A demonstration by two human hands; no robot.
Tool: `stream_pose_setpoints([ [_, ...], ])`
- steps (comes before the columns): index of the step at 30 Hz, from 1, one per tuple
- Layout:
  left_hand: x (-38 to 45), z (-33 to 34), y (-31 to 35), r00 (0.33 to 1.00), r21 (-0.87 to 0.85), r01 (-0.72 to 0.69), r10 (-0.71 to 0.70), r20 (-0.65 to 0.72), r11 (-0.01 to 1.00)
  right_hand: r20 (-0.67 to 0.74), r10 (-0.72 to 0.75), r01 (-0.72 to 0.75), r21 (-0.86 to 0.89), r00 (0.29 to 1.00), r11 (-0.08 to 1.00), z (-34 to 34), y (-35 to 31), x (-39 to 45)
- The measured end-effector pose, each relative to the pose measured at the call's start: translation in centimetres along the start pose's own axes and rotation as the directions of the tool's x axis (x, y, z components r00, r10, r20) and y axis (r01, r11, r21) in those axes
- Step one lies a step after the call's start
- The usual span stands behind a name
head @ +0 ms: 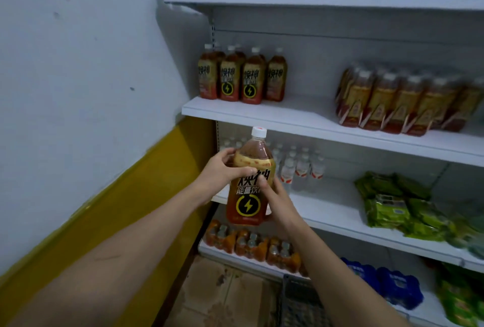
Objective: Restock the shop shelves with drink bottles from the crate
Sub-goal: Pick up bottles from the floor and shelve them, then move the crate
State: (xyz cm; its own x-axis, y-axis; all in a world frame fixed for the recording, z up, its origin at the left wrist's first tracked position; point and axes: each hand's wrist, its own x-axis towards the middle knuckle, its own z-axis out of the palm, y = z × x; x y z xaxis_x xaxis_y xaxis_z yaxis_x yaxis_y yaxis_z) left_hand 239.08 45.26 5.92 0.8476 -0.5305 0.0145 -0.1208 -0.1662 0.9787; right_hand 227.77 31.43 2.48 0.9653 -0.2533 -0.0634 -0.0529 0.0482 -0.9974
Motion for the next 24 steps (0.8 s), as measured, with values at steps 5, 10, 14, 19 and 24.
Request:
stream_pose_setpoints([
  [5, 3.6, 4.7, 3.5, 1.000, -0.102, -0.021, 0.019, -0.022, 0.995, -0.025, -0.003, 0.003, 0.028, 1.000, 1.000, -5.1, -3.4, 2.6],
  [10, 6.3, 11.0, 6.9, 0.998, -0.240, -0.018, 0.030, 0.047, 0.971, -0.082, -0.097, 0.100, 0.033, 0.992, 0.994, -11.2, -6.2, 3.9],
  [14, 8.3, 14.8, 8.2, 0.993, -0.309, 0.026, 0.011, 0.117, 0.951, -0.076, -0.149, 0.149, 0.006, 0.986, 0.989, -15.5, -7.7, 4.7],
  [19, 9.9, 17.0, 8.0, 0.973, -0.307, 0.131, -0.064, 0.220, 0.943, -0.088, -0.179, 0.180, 0.006, 0.980, 0.984, -19.2, -8.6, 6.1],
  [24, 11.7, 18.7, 8.0, 0.993, -0.418, 0.064, -0.017, 0.115, 0.906, -0.082, -0.172, 0.176, 0.040, 0.982, 0.984, -20.5, -8.8, 7.7],
])
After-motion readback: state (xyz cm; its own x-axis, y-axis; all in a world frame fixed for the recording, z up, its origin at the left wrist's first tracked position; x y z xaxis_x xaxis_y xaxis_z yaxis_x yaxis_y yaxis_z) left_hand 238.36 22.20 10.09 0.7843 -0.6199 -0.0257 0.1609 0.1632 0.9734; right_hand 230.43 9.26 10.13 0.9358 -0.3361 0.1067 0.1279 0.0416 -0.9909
